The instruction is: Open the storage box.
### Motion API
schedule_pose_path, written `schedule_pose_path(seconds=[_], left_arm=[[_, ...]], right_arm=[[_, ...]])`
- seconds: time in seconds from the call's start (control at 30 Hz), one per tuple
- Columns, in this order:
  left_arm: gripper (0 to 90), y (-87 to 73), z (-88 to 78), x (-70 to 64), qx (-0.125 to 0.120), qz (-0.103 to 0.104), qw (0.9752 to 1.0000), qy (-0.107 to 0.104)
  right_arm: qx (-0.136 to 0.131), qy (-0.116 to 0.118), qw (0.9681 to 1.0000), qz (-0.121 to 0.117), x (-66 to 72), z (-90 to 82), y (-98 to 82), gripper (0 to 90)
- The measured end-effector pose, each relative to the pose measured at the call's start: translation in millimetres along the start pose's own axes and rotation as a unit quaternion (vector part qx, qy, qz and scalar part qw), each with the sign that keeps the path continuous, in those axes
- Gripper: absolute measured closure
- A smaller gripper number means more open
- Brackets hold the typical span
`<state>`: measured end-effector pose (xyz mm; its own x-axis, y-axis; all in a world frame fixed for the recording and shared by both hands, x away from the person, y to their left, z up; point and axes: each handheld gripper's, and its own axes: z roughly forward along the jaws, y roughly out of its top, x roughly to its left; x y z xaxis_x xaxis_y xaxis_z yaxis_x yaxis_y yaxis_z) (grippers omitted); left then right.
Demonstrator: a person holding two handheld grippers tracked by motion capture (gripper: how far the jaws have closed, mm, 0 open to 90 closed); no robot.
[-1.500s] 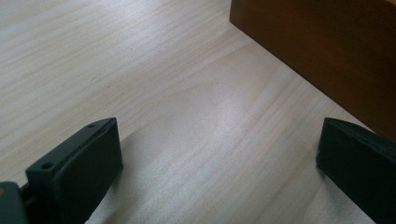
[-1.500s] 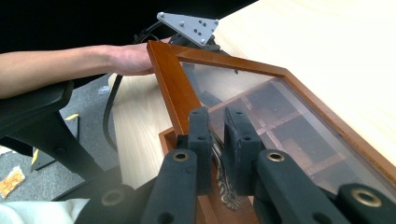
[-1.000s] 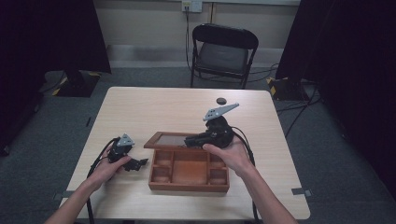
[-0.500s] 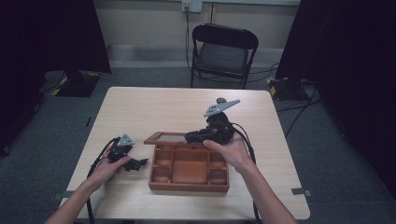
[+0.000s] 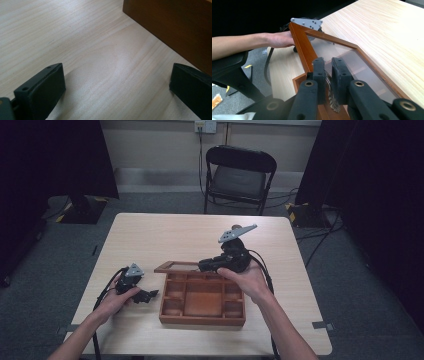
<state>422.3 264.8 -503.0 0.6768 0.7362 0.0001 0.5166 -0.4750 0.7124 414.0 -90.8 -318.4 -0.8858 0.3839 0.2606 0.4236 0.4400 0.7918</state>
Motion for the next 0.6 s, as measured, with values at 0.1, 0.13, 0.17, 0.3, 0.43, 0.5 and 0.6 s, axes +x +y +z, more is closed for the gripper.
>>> schedule_pose_path(seconds=[0.1, 0.13, 0.17, 0.3, 0.43, 0.5, 0.6], left_arm=[[0.0, 0.1, -0.1, 0.2, 0.000, 0.002, 1.0000, 0.000], [0.0, 0.0, 0.0, -0.1, 0.000, -0.001, 1.0000, 0.000], [0.0, 0.0, 0.0, 0.1, 0.000, 0.001, 1.0000, 0.000], [0.0, 0.0, 0.0, -0.1, 0.000, -0.001, 1.0000, 0.000], [0.0, 0.0, 0.0, 0.0, 0.000, 0.000, 1.0000, 0.000], [0.0, 0.0, 0.0, 0.0, 0.000, 0.000, 1.0000, 0.000], [0.0, 0.0, 0.0, -0.1, 0.000, -0.001, 1.0000, 0.000]], right_arm=[[0.000, -0.003, 1.0000, -0.002, 0.1, -0.2, 1.0, 82.2], [-0.001, -0.003, 1.0000, -0.001, -0.2, -0.3, 1.2, 82.2], [-0.003, -0.003, 1.0000, 0.000, -0.7, -0.4, 1.3, 82.2], [-0.004, -0.004, 1.0000, -0.001, -0.7, -0.8, 1.8, 82.3], [-0.004, -0.006, 1.0000, -0.004, -0.7, -1.0, 2.6, 82.3], [-0.004, -0.006, 1.0000, -0.002, -0.8, -1.0, 2.9, 82.3], [-0.004, -0.007, 1.0000, -0.002, -1.0, -1.4, 3.5, 82.3]])
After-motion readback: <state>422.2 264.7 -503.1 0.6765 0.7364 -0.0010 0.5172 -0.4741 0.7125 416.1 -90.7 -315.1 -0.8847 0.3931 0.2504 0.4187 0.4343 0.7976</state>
